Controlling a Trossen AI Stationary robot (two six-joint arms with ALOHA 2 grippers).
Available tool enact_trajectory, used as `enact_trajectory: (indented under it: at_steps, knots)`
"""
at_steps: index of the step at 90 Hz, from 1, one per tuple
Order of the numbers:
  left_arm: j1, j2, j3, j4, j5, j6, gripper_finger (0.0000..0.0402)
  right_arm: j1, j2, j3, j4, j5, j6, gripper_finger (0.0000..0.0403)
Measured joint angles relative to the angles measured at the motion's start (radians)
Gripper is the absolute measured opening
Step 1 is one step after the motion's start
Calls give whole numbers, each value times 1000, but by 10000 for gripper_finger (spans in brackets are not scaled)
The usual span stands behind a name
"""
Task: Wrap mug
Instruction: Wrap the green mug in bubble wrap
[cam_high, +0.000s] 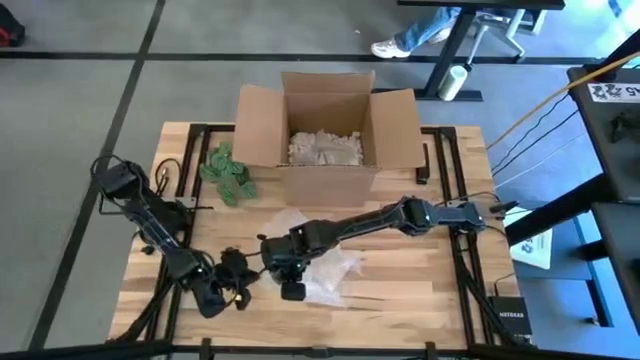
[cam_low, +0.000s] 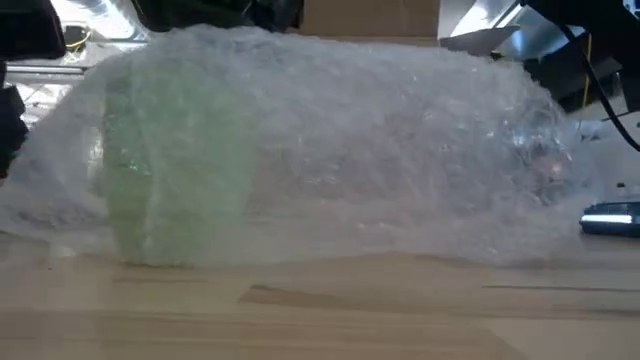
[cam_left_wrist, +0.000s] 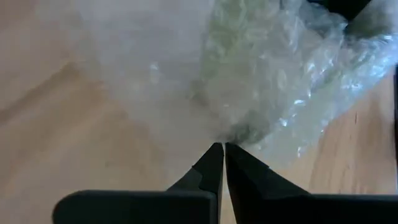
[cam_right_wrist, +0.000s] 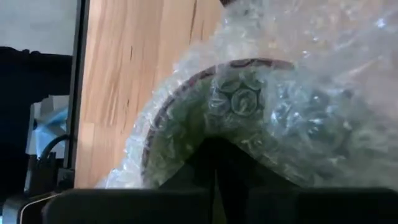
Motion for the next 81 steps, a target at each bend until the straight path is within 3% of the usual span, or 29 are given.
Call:
enact_trajectory:
  at_steps: [34,81]
  knots:
    - [88,73,0,184,69,164,0,2,-1,1,-55,-6,1,0]
    - [233,81,0,331,151,371,0,33,-65,2,-265,141,13,0]
